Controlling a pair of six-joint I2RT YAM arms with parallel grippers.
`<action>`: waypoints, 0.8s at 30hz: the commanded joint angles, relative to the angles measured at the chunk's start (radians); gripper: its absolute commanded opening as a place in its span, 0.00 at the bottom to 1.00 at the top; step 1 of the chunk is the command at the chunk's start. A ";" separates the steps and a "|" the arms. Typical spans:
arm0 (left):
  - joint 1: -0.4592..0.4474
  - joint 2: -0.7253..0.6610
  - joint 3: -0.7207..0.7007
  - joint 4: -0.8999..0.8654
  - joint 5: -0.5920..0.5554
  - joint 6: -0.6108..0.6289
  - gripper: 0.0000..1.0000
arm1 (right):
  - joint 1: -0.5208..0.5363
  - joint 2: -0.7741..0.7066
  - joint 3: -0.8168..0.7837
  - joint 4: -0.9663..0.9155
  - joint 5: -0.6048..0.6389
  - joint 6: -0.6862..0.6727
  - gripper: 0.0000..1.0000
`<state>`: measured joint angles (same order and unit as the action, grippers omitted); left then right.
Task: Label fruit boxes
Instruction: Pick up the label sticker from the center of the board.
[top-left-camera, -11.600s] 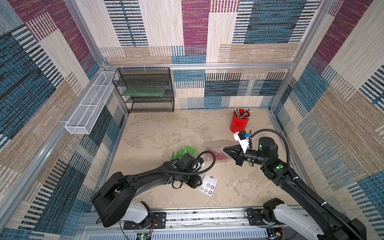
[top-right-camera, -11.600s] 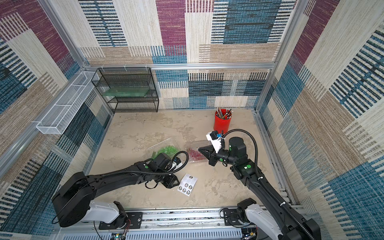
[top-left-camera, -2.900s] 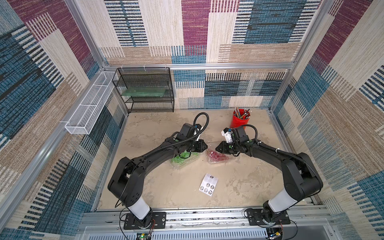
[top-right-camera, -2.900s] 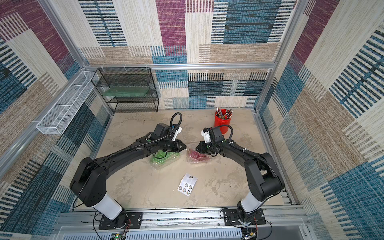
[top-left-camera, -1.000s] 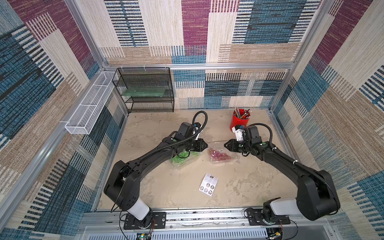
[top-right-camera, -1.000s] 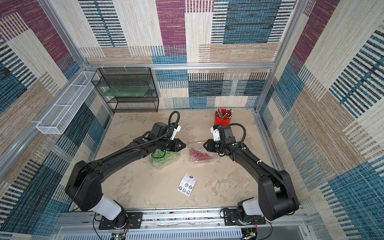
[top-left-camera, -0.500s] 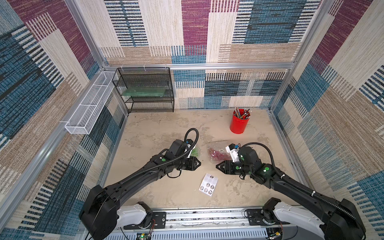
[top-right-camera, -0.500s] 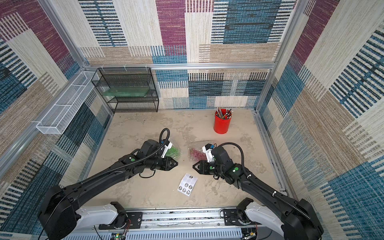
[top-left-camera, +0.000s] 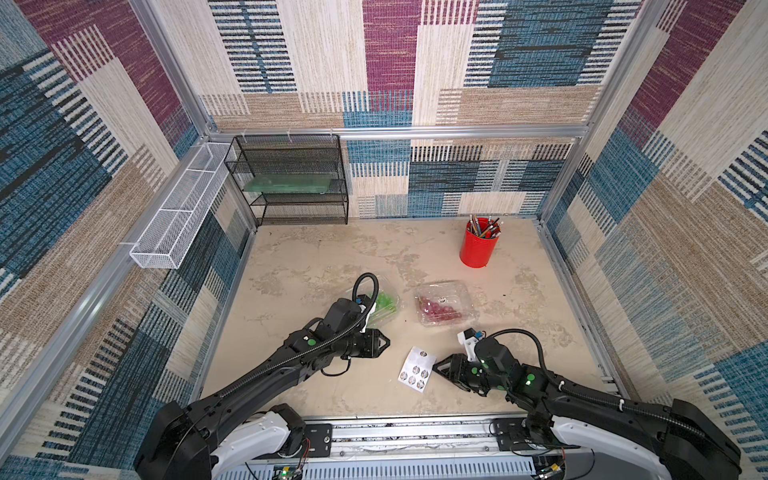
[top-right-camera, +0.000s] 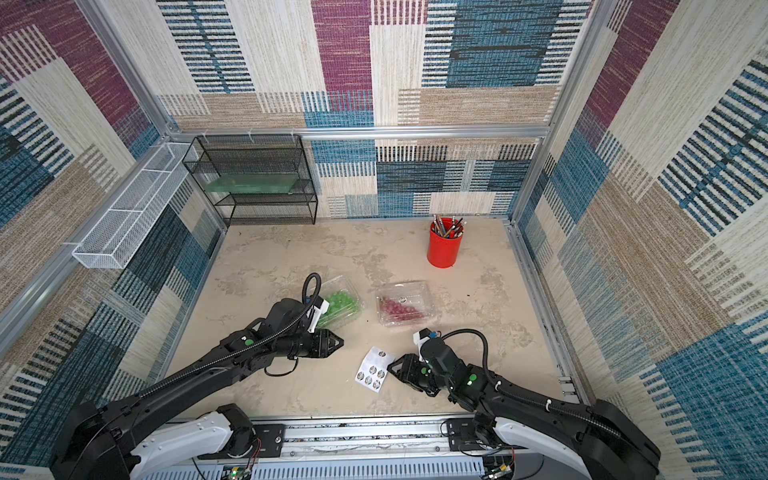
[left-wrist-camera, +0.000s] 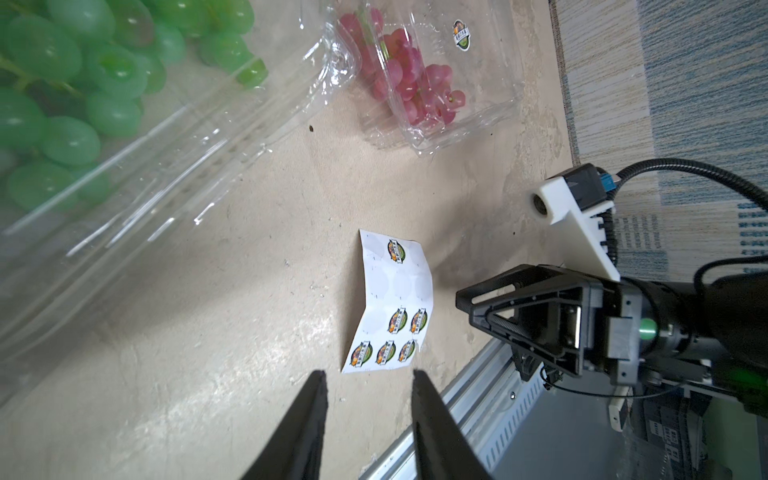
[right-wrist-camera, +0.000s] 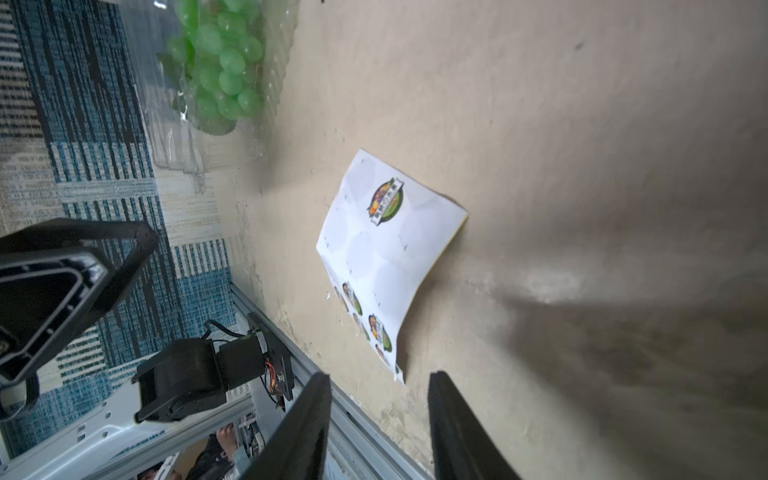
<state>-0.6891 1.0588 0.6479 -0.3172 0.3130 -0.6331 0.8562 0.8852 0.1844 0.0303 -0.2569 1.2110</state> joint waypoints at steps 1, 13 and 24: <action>0.001 -0.011 -0.009 0.041 -0.023 -0.039 0.38 | -0.011 0.018 -0.026 0.139 -0.028 0.046 0.44; 0.000 0.017 0.019 0.037 -0.024 -0.026 0.38 | -0.074 0.132 -0.045 0.288 -0.117 -0.001 0.43; 0.000 0.045 0.044 0.039 -0.020 -0.027 0.38 | -0.071 0.311 -0.030 0.413 -0.162 -0.014 0.39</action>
<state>-0.6891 1.1000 0.6800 -0.2802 0.2916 -0.6579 0.7853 1.1721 0.1558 0.3584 -0.4099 1.2098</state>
